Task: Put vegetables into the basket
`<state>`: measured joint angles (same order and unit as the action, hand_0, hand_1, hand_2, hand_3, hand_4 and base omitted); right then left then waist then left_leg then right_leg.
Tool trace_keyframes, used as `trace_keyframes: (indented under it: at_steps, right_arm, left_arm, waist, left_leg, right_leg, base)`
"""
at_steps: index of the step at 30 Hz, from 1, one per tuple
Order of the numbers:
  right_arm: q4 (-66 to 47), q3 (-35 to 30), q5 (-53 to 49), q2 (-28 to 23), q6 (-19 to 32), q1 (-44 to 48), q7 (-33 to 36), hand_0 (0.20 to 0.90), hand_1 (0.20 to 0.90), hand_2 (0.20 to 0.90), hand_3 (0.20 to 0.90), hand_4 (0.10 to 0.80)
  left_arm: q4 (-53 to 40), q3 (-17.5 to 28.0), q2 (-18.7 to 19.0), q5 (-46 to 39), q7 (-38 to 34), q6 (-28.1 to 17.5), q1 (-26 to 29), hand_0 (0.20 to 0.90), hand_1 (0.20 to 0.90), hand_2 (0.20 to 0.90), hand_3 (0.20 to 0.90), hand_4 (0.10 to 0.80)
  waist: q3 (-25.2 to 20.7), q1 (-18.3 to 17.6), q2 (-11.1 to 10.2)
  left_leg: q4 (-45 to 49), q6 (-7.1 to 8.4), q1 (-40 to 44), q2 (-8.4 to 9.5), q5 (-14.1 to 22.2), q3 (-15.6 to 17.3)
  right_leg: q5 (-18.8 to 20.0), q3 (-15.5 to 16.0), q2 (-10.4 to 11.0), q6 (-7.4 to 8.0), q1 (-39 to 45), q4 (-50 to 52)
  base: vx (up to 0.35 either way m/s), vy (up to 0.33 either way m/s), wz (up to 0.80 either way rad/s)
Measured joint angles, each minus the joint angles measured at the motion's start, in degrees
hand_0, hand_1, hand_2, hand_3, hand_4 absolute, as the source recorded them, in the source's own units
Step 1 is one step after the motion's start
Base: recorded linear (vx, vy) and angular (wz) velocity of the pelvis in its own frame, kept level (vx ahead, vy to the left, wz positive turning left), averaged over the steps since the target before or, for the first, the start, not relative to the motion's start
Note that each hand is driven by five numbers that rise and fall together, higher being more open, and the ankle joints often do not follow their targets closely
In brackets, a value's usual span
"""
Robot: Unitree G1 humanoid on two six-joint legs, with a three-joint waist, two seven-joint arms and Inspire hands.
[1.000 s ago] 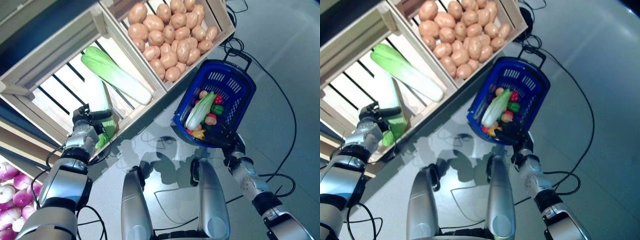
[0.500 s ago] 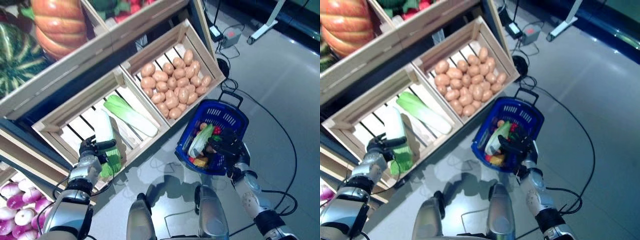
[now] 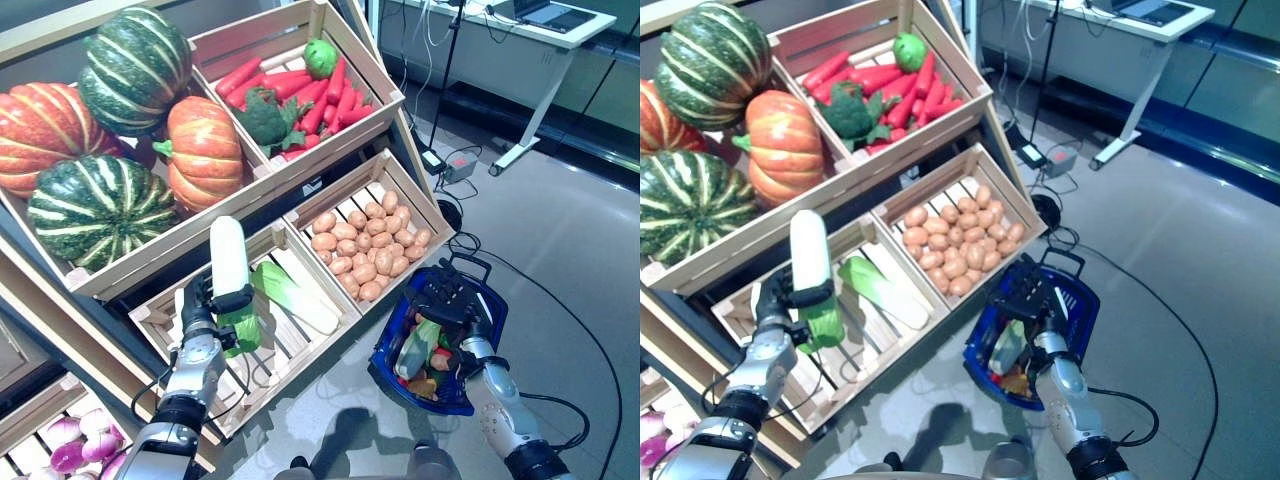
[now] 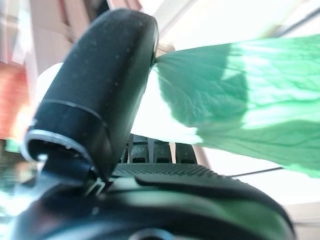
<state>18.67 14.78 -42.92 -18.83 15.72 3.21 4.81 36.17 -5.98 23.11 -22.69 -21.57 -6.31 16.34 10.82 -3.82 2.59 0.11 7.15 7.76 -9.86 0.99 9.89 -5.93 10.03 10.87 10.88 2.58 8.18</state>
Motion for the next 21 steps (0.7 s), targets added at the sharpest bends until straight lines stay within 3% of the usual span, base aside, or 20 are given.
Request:
trace_keyframes:
  at_steps: [9, 14, 21]
  right_arm:
    - [-3.7, -0.6, -0.3, 1.4, -0.9, -0.5, -8.4, 0.900, 0.900, 0.900, 0.900, 0.800]
    - [-6.3, -0.5, -3.0, 1.2, -2.0, 0.7, -12.7, 0.900, 0.900, 0.900, 0.900, 0.800]
    - [-8.5, -0.6, -5.0, 1.5, -2.3, 5.4, -12.8, 0.900, 0.900, 0.900, 0.900, 0.800]
  left_arm:
    - [-17.3, -1.2, -0.4, 6.9, 1.4, -2.8, -5.5, 0.300, 0.300, 0.300, 0.300, 0.400]
    - [-22.8, -3.7, -0.3, 14.1, 2.8, -3.0, -5.5, 0.300, 0.300, 0.300, 0.300, 0.400]
    - [-25.3, -7.9, 0.4, 21.7, 5.5, -3.8, -5.5, 0.300, 0.300, 0.300, 0.300, 0.400]
  waist:
    - [-3.3, 1.8, -2.0]
    - [-3.7, 3.5, -2.6]
    - [-4.9, 3.8, -4.4]
  left_leg:
    - [-5.2, -0.01, 2.0, 0.50, -2.5, -0.3]
    - [-5.2, 0.12, 1.8, 0.35, -2.8, -0.9]
    - [-5.2, 0.21, 1.8, 0.29, -3.0, -1.5]
  right_leg:
    - [6.7, 1.4, -1.1, 0.23, 6.1, -13.3]
    - [6.8, 1.8, -1.3, 0.16, 6.3, -13.3]
    - [6.8, 1.9, -1.4, 0.15, 6.7, -13.3]
  base:
    - [0.016, -0.065, 0.02]
    - [0.021, -0.074, 0.06]
    - [0.015, -0.033, 0.04]
